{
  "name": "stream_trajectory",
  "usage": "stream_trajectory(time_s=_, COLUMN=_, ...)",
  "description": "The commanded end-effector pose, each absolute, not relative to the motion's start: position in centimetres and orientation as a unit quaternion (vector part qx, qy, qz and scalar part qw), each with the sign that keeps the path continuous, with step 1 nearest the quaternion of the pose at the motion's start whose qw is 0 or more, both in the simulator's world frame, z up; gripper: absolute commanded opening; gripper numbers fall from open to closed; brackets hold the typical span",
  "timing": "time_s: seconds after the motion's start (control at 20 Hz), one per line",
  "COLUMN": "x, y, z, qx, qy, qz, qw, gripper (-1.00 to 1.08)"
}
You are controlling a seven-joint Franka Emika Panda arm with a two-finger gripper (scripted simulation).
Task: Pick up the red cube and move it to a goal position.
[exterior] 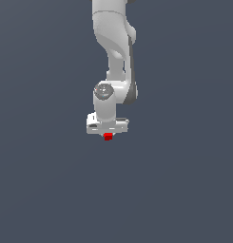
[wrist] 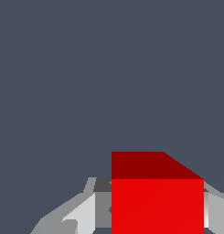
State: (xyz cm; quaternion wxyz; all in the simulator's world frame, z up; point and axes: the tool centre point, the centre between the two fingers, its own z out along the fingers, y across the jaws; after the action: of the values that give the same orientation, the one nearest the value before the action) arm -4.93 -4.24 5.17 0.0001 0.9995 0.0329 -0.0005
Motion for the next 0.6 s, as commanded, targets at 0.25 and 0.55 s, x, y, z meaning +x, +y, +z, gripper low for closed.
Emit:
stream_trajectory(time_s=0.25, x=0.0, y=-2.8, z=8.2, qx=0.999, qy=0.033, qz=0.000, qw=0.000, gripper=-1.00)
stream_trajectory(time_s=0.55, x=3.8, y=-1.8, z=10.4, qx=0.999, qy=0.033, qz=0.000, qw=0.000, gripper=-1.00)
